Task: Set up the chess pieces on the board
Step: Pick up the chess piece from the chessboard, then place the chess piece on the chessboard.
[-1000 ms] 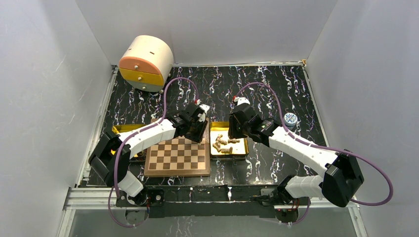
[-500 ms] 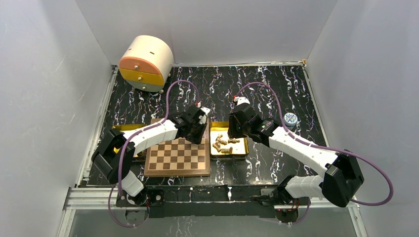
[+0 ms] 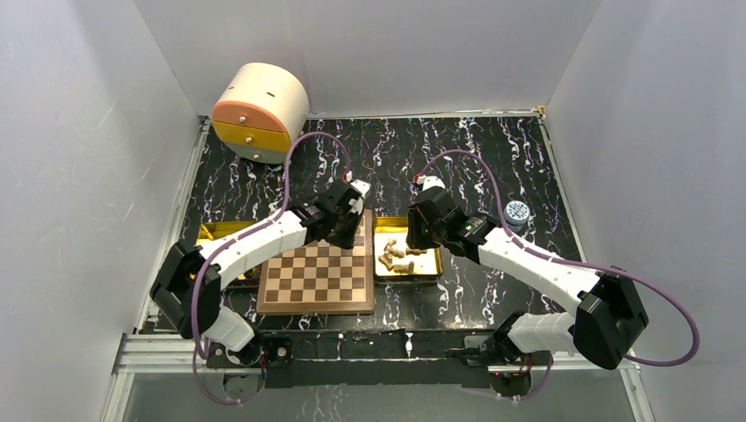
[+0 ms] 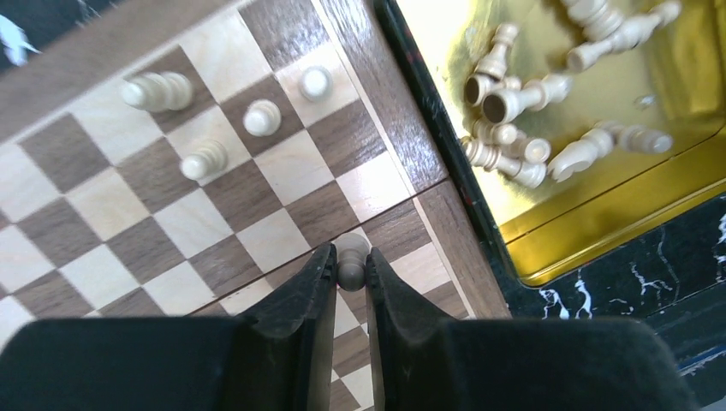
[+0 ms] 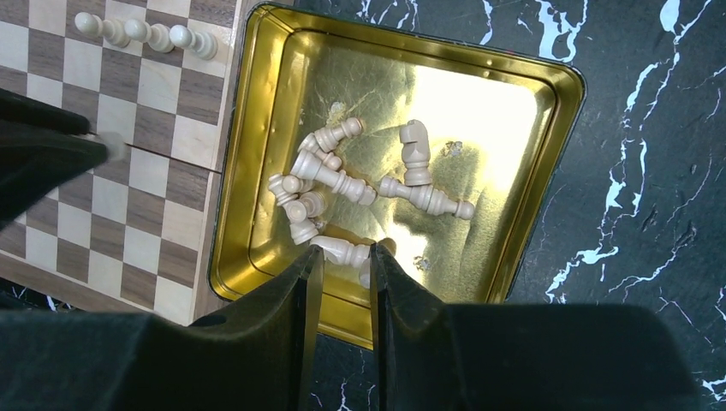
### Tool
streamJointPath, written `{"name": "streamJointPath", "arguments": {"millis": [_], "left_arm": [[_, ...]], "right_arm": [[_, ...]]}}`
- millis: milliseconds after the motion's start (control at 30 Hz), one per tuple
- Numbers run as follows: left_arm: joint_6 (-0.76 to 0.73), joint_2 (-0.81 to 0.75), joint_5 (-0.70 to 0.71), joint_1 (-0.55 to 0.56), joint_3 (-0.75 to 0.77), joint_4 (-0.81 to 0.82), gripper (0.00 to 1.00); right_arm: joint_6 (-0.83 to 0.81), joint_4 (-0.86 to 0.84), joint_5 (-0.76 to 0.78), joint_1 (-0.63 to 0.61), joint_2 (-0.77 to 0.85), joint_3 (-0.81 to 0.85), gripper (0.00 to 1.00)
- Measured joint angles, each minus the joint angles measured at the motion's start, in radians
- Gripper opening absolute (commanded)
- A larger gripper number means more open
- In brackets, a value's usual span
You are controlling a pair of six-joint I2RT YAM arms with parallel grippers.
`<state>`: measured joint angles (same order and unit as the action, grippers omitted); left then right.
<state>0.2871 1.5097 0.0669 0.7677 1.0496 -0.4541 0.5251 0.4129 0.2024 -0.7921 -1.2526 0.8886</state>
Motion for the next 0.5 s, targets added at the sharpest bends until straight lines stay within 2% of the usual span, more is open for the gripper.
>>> {"name": "streamJointPath", "arguments": {"millis": [167, 367, 500], "left_arm": [[-0.022, -0.042, 0.031, -0.042, 0.062, -0.028, 0.11], [-0.044, -0.061, 0.031, -0.205, 0.065, -0.046, 0.11], [-0.051, -0.061, 0.032, -0.269, 0.061, -0.047, 0.11]], "right_arm": [[0.0, -0.002, -0.001, 0.0, 0.002, -0.002, 0.34], [0.0, -0.004, -0.004, 0.0, 0.011, -0.003, 0.34], [0.0, -0.005, -0.007, 0.0, 0.023, -0.003, 0.35]]}}
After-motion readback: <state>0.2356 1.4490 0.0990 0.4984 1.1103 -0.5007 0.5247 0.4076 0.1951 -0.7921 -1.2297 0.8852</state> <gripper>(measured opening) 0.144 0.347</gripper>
